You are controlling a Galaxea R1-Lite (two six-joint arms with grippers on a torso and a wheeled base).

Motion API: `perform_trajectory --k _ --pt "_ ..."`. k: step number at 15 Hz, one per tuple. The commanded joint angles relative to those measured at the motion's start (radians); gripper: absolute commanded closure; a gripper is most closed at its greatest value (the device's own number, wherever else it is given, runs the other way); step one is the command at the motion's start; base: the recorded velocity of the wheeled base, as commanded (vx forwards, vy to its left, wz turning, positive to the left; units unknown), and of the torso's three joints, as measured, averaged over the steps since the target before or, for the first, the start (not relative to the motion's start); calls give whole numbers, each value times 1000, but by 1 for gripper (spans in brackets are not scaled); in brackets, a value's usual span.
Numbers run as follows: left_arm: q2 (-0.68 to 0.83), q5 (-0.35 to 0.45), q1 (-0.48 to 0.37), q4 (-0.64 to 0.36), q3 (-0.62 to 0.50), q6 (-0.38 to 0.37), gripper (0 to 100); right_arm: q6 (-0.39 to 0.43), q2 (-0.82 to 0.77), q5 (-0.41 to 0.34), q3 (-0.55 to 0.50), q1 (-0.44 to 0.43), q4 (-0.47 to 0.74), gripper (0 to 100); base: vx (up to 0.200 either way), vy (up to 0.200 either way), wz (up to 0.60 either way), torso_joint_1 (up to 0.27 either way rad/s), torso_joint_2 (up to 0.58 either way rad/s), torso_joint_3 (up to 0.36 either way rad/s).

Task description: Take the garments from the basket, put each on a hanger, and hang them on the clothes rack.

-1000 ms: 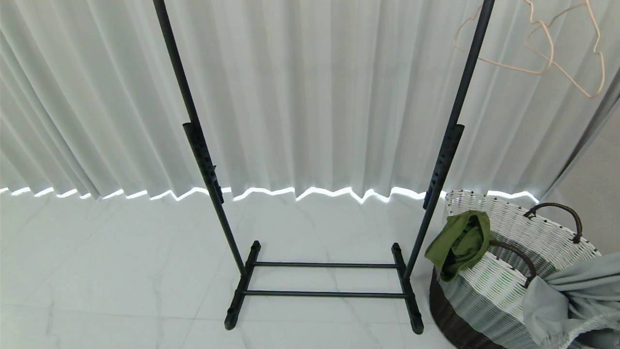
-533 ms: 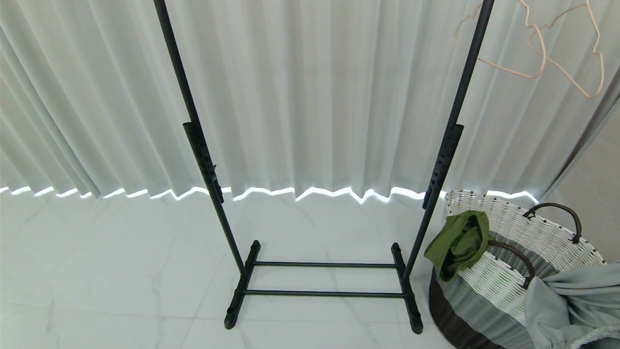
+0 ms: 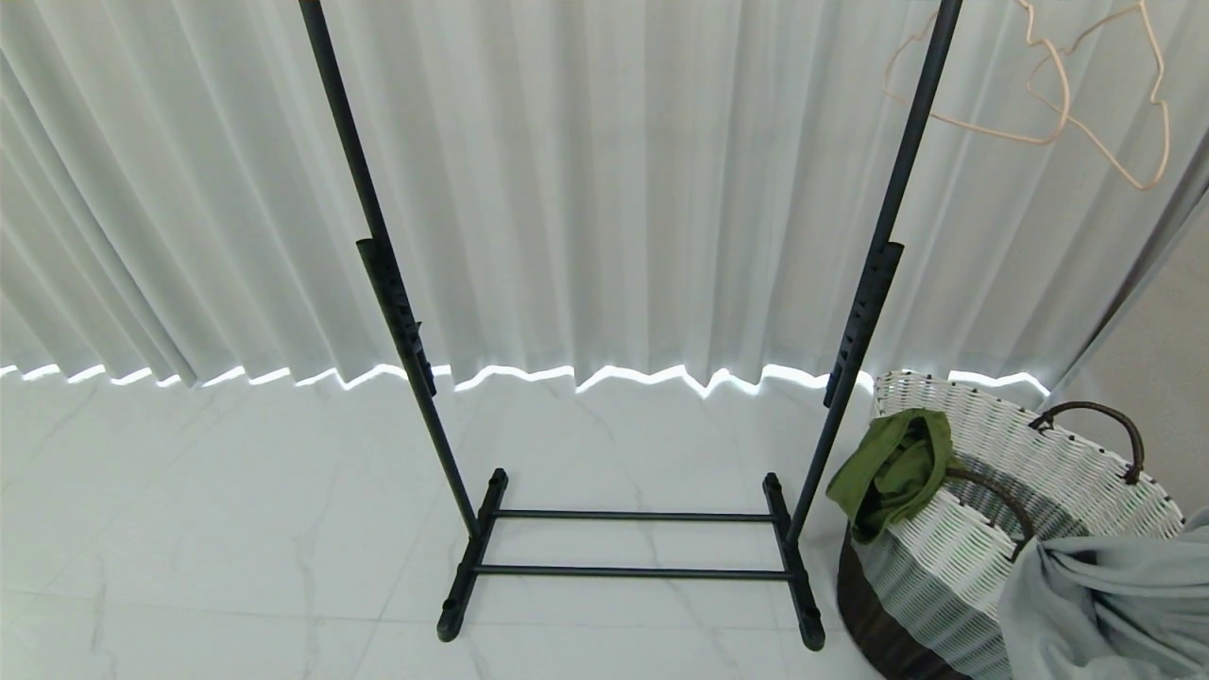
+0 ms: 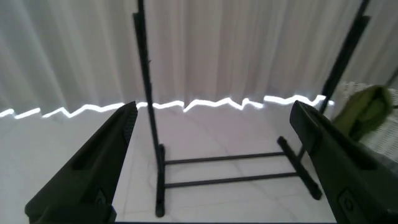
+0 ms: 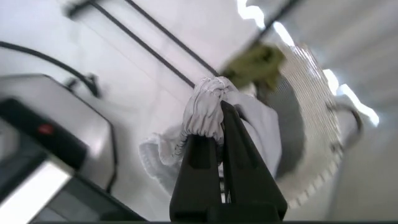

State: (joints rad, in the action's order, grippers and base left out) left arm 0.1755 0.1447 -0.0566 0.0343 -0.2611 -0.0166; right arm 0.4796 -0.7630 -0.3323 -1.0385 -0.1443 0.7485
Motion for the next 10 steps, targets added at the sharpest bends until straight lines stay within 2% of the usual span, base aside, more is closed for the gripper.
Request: perform_trajectory --k 1,3,5,7,9,10 --pt "180 62 -63 1 -101 -28 0 -26 -16 -24 -63 -98 8 100 0 0 0 0 0 0" --pt "233 150 -91 1 -106 -74 0 -45 -44 -25 -124 -209 8 100 0 0 0 0 0 0" --pt "315 210 -109 1 -162 -94 0 -101 -96 -25 -227 -284 5 100 0 0 0 0 0 0" --pt "417 219 -143 1 -248 -89 0 -136 -145 -25 -305 -334 0 100 0 0 0 0 0 0" --pt "501 219 -181 1 -276 -89 0 -151 -205 -24 -327 -356 -40 100 0 0 0 0 0 0" --pt "556 217 -230 4 -296 -83 0 -151 -240 -24 -325 -357 -78 100 0 0 0 0 0 0"
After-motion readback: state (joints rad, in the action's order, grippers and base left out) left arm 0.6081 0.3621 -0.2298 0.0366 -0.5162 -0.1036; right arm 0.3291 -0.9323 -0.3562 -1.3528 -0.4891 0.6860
